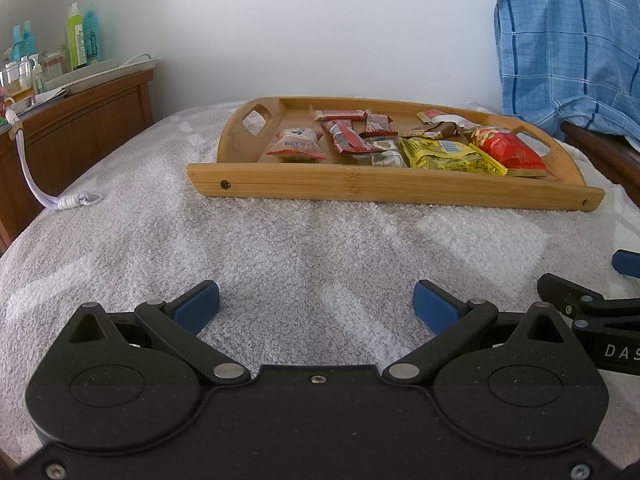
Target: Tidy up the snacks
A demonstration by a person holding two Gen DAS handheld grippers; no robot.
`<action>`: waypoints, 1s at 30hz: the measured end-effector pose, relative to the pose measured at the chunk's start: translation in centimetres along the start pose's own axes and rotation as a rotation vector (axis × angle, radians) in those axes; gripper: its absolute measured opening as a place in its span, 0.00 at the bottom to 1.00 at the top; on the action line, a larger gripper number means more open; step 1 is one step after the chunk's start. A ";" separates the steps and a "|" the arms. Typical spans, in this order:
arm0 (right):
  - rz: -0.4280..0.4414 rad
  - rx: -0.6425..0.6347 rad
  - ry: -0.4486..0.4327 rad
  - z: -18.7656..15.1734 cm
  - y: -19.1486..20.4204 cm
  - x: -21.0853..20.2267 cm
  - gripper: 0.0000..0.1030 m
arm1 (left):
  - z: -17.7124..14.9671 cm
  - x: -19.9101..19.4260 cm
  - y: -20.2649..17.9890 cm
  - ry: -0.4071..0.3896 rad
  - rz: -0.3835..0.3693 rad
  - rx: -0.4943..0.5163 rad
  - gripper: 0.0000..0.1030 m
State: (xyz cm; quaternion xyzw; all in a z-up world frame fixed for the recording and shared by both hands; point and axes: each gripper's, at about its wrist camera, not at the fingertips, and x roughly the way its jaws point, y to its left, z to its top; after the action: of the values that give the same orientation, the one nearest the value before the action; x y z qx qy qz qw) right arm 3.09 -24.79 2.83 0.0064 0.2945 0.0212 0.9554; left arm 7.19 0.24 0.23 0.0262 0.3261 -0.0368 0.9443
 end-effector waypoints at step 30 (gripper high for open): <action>0.000 0.000 -0.001 -0.1 0.0 0.0 1.00 | -0.1 0.0 0.0 0.003 -0.003 0.007 1.00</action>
State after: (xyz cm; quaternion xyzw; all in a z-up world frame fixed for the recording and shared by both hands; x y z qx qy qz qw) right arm 3.03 -24.81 2.79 0.0066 0.2941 0.0213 0.9555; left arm 7.16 0.29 0.15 0.0289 0.3272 -0.0393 0.9437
